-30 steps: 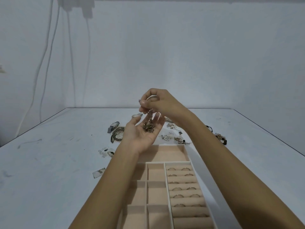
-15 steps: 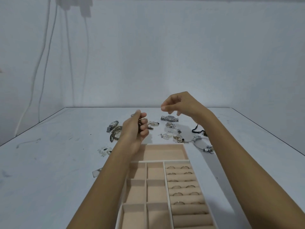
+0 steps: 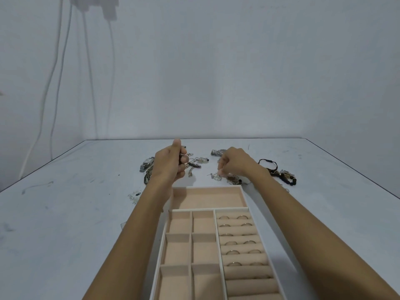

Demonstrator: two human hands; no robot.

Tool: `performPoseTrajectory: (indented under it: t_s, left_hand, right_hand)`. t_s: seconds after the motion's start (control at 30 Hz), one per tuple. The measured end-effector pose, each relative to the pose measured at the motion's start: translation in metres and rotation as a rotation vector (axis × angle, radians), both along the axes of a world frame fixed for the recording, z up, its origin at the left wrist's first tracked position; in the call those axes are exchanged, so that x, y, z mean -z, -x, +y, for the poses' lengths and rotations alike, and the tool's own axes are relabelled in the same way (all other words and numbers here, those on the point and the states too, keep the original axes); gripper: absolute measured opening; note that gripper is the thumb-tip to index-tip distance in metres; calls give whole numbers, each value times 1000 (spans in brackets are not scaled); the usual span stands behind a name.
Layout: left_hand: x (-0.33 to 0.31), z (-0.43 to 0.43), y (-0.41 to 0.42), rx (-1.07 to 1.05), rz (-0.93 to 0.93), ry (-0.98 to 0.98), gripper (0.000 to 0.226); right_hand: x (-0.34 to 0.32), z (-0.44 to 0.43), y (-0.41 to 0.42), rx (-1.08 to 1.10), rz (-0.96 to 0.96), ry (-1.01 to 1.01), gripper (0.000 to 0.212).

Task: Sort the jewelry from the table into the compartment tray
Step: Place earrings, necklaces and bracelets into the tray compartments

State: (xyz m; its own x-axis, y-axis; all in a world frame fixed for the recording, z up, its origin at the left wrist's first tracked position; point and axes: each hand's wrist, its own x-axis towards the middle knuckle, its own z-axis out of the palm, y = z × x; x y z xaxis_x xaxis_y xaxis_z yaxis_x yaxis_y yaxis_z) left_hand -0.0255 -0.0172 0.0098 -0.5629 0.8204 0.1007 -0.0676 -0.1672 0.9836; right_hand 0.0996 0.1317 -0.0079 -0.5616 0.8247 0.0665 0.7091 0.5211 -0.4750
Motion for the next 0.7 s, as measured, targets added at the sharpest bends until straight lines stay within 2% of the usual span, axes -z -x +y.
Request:
performPoseTrajectory:
  t_s: [0.1, 0.2, 0.3, 0.47, 0.53, 0.7]
  left_hand:
    - [-2, -1, 3, 8, 94, 28, 38]
    - [-3, -3, 7, 41, 227, 88, 40]
    - [-3, -5, 11, 122, 330, 158, 41]
    - [-5, -9, 14, 158, 375, 193, 40]
    - [-5, -10, 16, 161, 383, 201, 40]
    - [-8, -13, 14, 259, 401, 298, 25]
  right_hand:
    - [4, 0, 3, 46, -29, -24, 26]
    - [6, 3, 3, 48, -26, -40, 18]
    - [3, 1, 1, 55, 4, -53, 23]
    - [-1, 0, -4, 40, 35, -52, 21]
    - [-8, 2, -8, 30, 160, 7, 18]
    - [-45, -13, -26, 20, 693, 343, 14]
